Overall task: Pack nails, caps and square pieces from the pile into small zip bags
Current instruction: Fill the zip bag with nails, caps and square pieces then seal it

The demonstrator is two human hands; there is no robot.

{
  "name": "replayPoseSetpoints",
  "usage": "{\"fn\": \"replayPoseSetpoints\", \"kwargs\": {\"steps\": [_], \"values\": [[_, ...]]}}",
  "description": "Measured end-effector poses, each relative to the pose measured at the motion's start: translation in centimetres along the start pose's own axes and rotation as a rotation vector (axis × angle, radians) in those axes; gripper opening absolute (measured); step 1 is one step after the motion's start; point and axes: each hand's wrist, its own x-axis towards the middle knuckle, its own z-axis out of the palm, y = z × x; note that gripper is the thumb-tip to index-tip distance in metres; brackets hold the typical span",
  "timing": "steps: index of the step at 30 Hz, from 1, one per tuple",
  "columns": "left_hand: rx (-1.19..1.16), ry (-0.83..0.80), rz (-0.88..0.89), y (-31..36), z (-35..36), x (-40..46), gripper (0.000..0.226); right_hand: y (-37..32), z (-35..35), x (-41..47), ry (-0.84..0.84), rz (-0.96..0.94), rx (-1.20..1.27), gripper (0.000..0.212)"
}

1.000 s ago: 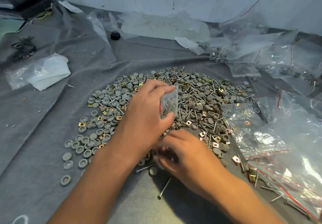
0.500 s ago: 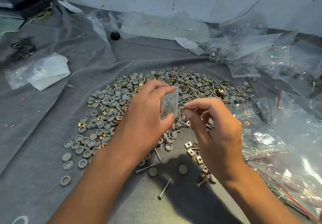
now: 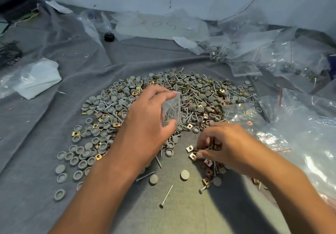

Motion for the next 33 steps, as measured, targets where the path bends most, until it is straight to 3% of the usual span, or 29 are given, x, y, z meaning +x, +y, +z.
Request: {"fn": "replayPoseSetpoints", "kwargs": {"steps": [4,8,19,24,28,33], "values": [[-0.011,0.009,-0.004,0.0,0.0,0.0,0.061,-1.0,1.0,0.2,0.072,-0.088,-0.154,0.028],[-0.007,0.01,0.004,0.0,0.1,0.0,0.061,-1.1,1.3,0.1,0.054,-0.104,-0.121,0.02],[0.006,0.014,0.01,-0.1,0.1,0.1,0.06,-0.7,0.3,0.5,0.158,-0.012,0.387,0.007],[-0.016,0.007,0.029,0.2,0.2,0.0,0.061,-2.4,0.3,0.6,0.483,-0.176,0.702,0.002],[-0.019,-0.001,0.047,0.4,0.5,0.0,0.061,-4.1,0.9,1.5,0.765,-0.28,0.495,0.011],[-0.038,0.024,0.051,0.1,0.5,0.0,0.06,-3.4,1.3,1.9,0.801,-0.292,0.286,0.021]]}}
